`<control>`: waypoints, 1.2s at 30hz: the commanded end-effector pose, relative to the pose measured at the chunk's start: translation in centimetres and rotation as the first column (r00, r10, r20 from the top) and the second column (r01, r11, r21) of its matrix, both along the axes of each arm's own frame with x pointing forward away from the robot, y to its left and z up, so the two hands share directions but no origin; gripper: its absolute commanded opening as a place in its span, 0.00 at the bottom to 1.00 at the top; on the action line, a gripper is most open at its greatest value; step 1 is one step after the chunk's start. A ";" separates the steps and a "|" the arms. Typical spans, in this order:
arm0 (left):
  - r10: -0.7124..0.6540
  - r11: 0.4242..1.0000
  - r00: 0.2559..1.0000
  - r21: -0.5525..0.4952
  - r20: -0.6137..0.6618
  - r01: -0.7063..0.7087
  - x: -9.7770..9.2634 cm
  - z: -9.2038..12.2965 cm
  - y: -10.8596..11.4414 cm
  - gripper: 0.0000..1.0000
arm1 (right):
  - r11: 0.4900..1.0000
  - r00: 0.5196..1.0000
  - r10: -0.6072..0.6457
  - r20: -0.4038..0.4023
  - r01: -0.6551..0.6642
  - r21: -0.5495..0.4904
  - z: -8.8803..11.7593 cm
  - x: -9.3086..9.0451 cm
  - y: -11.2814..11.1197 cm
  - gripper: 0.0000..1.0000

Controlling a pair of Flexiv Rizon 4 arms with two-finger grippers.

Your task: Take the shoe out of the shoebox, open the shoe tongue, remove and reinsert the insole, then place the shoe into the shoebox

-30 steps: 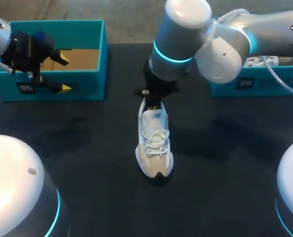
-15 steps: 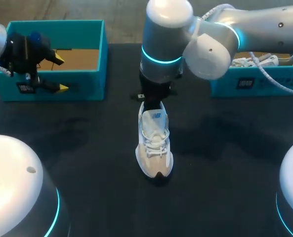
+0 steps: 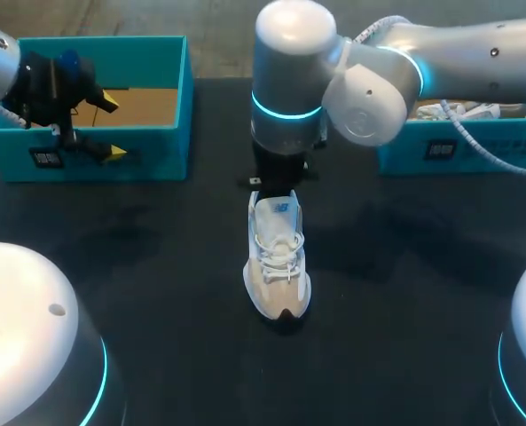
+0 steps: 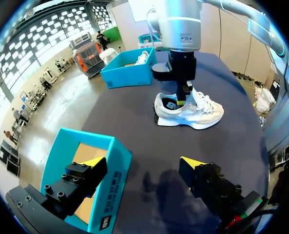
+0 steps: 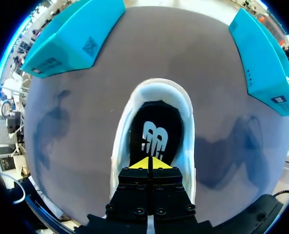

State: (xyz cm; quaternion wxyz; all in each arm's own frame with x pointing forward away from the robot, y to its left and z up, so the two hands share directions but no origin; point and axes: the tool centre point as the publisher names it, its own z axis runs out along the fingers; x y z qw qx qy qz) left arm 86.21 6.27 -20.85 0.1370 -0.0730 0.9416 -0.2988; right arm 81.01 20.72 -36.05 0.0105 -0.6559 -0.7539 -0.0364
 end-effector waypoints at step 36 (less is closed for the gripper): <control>-0.001 1.000 1.000 0.002 -0.001 0.001 0.0 0.0 0.0 1.00 | 1.000 0.992 0.022 0.121 -0.020 -0.015 -2.7 4.0 -0.6 0.00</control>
